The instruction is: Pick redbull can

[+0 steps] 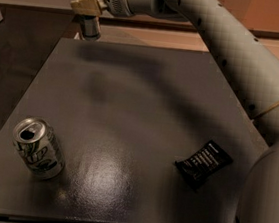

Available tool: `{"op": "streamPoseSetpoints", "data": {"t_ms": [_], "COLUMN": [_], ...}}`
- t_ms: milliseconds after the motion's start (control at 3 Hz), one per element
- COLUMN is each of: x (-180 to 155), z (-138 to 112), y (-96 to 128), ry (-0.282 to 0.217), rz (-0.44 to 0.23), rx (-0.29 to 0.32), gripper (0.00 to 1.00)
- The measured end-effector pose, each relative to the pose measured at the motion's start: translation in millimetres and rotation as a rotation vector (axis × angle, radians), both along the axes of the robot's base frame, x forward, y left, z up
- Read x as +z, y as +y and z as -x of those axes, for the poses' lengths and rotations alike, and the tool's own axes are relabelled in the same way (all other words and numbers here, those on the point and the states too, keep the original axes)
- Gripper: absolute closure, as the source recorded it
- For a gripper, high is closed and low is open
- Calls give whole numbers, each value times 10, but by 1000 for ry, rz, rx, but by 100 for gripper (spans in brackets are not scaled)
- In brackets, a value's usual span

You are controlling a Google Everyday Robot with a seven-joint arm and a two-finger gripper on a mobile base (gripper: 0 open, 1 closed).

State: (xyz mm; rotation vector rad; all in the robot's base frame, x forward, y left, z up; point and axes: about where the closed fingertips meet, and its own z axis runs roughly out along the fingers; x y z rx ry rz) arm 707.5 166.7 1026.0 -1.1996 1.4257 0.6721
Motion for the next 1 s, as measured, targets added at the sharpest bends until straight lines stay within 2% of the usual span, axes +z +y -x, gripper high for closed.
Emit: {"op": "streamPoseSetpoints", "data": {"t_ms": [667, 1000], "x": [555, 555], "z": [198, 198], "y": [-178, -178], "ry": [-129, -129], "rz": [-68, -68], "rx": [38, 39], "gripper": [100, 100]}}
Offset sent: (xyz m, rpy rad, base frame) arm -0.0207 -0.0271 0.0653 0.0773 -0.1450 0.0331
